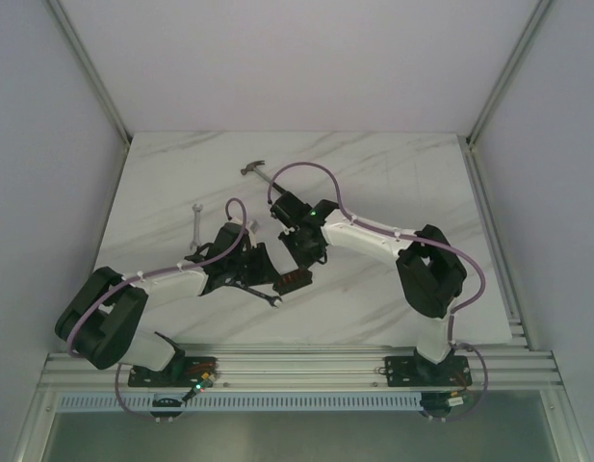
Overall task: Snap on the fuse box
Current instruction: Install the fuse at the fuse box base.
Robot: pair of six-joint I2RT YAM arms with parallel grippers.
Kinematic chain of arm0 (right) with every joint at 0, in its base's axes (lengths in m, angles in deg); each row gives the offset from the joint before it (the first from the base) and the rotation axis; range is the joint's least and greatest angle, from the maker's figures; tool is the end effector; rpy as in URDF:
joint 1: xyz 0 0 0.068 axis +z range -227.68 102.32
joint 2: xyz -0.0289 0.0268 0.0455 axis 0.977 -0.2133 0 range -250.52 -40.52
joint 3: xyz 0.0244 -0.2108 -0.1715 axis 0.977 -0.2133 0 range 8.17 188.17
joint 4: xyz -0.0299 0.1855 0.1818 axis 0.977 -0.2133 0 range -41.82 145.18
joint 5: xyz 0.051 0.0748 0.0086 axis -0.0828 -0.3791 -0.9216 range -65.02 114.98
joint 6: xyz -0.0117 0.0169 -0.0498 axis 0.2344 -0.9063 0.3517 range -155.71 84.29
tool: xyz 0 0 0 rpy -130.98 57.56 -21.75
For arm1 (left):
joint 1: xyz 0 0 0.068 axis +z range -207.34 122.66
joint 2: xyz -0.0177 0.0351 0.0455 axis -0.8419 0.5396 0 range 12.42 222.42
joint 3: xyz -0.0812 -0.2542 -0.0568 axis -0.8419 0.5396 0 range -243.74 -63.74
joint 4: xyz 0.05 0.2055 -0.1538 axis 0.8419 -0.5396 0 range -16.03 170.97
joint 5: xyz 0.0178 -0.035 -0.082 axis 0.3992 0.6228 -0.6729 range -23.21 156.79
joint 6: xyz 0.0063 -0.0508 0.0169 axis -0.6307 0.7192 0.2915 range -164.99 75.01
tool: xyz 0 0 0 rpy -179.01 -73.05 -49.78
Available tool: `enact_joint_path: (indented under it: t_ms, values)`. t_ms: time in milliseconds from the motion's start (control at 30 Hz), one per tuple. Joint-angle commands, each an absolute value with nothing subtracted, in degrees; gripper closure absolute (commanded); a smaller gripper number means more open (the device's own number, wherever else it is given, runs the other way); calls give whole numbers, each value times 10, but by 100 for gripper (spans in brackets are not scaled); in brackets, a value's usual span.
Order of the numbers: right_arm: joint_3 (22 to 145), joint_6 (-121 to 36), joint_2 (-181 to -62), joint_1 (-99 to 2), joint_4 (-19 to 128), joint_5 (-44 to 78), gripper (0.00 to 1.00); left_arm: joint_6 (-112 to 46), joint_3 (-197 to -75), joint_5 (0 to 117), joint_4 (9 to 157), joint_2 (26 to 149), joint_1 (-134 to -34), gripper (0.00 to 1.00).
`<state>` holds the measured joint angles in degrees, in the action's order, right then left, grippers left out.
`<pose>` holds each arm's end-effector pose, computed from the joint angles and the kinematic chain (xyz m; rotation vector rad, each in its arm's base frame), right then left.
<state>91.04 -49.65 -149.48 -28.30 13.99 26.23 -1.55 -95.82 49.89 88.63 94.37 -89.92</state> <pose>0.2574 0.2991 0.2083 -0.8407 2.6505 0.2673 0.2193 -0.1525 0.1536 -0.0724 2.4885 -0.9687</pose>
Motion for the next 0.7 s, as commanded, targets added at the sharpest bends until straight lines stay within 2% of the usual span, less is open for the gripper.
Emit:
enact_joint_path:
  t_ms: [0,667]
  values:
    - [906,-517,-1478,-285,139,254,74,-25,-952,522,862,950,-896,59]
    - [893,-528,-1512,-288,113,258,90,-27,-956,518,862,959,-896,59]
